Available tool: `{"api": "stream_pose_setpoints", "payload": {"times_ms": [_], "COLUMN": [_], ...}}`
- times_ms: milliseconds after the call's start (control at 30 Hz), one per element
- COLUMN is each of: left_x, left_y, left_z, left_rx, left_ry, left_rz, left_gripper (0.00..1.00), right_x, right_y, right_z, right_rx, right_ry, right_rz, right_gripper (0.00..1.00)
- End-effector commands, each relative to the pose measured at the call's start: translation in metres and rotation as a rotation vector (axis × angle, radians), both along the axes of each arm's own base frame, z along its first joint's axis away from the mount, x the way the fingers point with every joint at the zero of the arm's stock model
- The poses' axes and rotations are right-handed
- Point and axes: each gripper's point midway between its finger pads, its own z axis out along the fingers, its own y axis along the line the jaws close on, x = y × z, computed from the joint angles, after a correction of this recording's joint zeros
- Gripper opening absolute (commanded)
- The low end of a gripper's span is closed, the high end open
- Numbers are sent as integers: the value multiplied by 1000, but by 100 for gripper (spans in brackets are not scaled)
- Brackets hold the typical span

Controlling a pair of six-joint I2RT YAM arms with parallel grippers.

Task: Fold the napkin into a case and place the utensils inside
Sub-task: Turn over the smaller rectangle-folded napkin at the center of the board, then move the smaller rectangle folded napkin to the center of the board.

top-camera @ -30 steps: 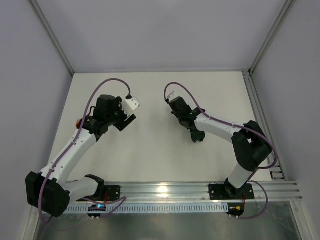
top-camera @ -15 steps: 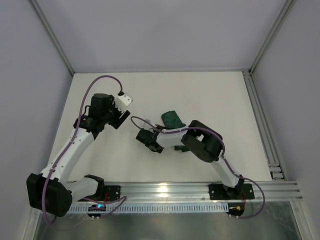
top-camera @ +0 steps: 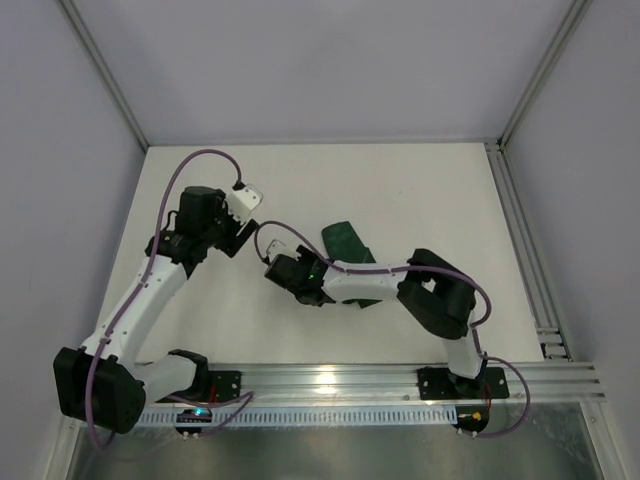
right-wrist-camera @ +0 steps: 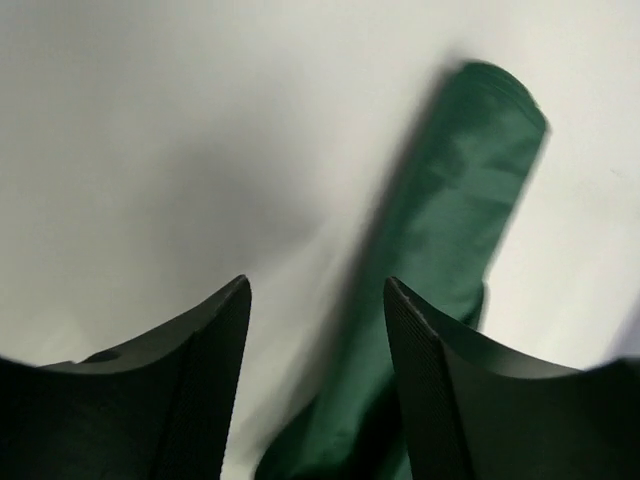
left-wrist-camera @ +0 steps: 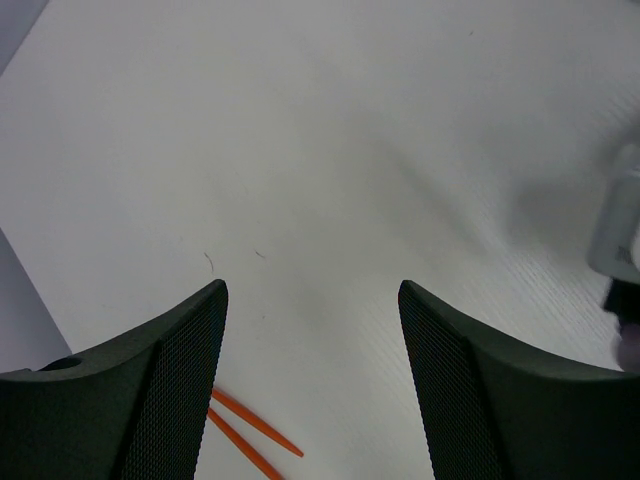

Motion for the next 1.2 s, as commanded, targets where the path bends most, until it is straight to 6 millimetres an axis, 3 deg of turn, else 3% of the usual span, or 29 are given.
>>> {"api": "stream_pose_setpoints", "payload": {"times_ms": [0,67,133,333,533,667,800,933,1067,1167], "left_x": [2,1,2,-2,-2,-4,-6,-5,-7,-9], "left_y": [0,1,1,-4,-7,-7,-9,-9,-10,-12], "left_z": [6,6,6,5,6,6,8,9,6,6], "left_rx": [-25,-25,-25,-53,-63,-62,-70,-69,-65,-68], "left_ry": [-9,-9,-9,4,7,11,3,1,12,17], "left_rz": [4,3,4,-28,-40,-43,-57,-58,-73,-83], "left_gripper": [71,72,71,72,71,71,72,72,72,72], "right_x": [-46,-55,-67,-83,-86,-80,-79,-74,-92,-107], "right_y": [56,55,44,-44,-61,-82,-84,-77,-52,-47], "right_z": [40,68,64,40,35,20,13,22,27,32], "right_rx": [402,498,505,361,408,311,269,301,383,401], "right_ry": [168,163,208,185,177,156,163,151,283,366], "right_rz": [163,195,187,-81,-144,-186,-194,-165,-52,-11], "right_gripper": [61,65,66,66,72,72,71,71,72,71]}}
